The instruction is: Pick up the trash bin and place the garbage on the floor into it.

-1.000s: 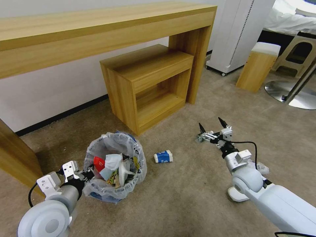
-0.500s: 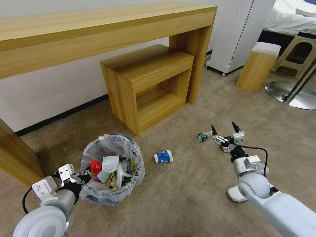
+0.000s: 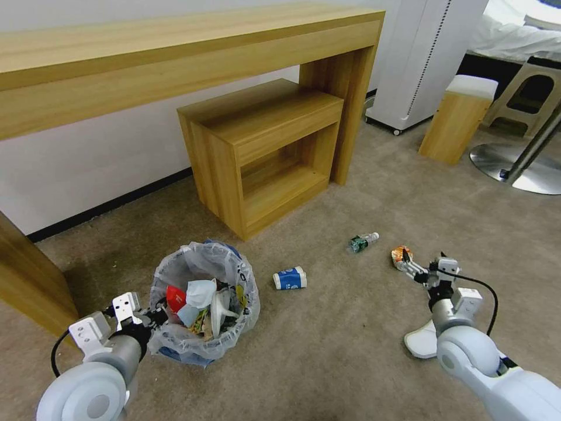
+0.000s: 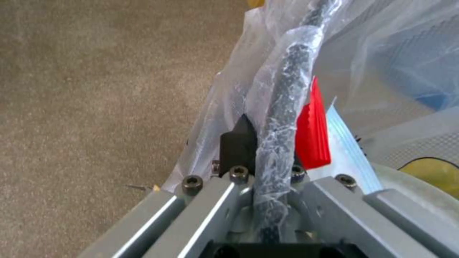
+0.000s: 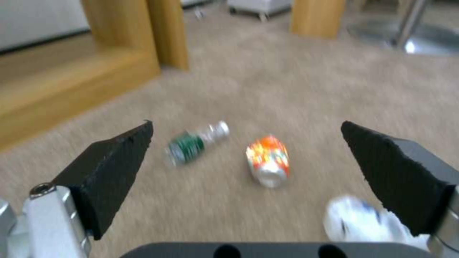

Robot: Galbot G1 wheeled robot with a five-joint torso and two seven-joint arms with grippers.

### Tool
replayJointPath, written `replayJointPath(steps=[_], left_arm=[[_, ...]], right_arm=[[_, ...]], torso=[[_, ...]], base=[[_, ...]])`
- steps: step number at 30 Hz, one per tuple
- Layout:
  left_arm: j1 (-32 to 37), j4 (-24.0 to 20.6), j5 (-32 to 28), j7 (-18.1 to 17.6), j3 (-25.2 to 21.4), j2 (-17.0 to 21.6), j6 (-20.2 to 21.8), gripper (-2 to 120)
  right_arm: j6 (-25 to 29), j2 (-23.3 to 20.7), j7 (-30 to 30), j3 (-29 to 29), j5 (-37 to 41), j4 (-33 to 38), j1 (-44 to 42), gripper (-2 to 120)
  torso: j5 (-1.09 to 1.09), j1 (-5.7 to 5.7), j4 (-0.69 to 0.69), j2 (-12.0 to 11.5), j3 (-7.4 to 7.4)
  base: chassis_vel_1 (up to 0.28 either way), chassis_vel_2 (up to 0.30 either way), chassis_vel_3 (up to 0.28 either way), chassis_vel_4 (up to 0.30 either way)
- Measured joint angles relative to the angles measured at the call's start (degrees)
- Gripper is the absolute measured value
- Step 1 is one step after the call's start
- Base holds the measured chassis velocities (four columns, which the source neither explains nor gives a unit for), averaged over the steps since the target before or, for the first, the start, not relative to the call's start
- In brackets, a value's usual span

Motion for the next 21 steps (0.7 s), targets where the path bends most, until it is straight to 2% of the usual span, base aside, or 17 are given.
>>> replayJointPath(steps=[5, 12, 21], left_arm=[[-0.24, 0.57, -0.08, 0.01, 0.02, 0.16, -0.01, 0], [-0.61, 1.85, -0.05, 0.34, 0.26, 0.25, -0.21, 0], [-0.77, 2.61, 0.21, 0.63, 0.57, 0.09, -0.37, 0]], right_arm=[[-4.25, 0.72, 3.54, 0.53, 3.42, 1.76, -1.2, 100], [-13.39, 1.25, 8.63, 1.97, 8.79, 3.97, -2.86, 100], [-16.17, 3.87, 11.99, 2.32, 10.88, 4.12, -4.03, 100]], torso=[[0.01, 0.0, 0.01, 0.0, 0.0], [0.0, 0.0, 0.01, 0.0, 0.0], [0.01, 0.0, 0.01, 0.0, 0.0]], base=[[0.0, 0.0, 0.0, 0.0], [0.0, 0.0, 0.0, 0.0], [0.0, 0.0, 0.0, 0.0]])
